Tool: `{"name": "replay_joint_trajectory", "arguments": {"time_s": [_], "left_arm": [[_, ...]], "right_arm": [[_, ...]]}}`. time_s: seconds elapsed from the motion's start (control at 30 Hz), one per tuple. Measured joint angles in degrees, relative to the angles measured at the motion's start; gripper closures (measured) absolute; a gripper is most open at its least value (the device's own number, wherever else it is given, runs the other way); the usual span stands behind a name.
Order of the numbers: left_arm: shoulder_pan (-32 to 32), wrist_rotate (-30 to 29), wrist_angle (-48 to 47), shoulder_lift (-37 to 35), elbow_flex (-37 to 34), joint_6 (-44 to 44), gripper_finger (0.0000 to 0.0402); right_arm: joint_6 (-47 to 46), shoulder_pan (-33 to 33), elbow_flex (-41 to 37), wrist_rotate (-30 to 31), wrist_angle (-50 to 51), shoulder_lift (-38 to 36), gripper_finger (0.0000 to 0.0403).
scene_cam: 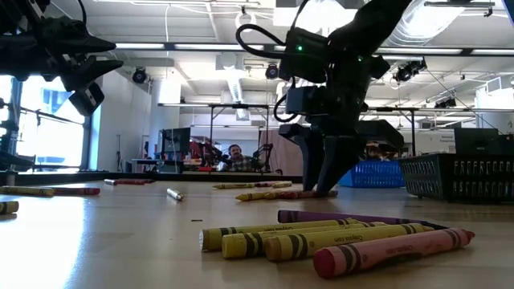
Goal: Sort crayons
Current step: Put the red crayon into the blue bin
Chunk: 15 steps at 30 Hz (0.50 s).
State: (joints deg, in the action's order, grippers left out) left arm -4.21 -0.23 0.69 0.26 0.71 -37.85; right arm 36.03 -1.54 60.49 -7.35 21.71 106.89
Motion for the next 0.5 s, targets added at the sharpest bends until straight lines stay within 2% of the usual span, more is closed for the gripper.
{"name": "replay_joint_trajectory", "arguments": {"time_s": [0.2, 0.5], "left_arm": [[-0.01, 0.0, 0.0, -0.01, 0.0, -0.02, 0.0302], [-0.01, 0.0, 0.0, -0.01, 0.0, 0.0, 0.0302]], "right_arm": [[-2.91, 0.0, -0.04, 0.07, 0.27, 0.11, 0.0308], [-7.87, 0.08, -0.02, -0.8, 3.66, 0.22, 0.0375]]}}
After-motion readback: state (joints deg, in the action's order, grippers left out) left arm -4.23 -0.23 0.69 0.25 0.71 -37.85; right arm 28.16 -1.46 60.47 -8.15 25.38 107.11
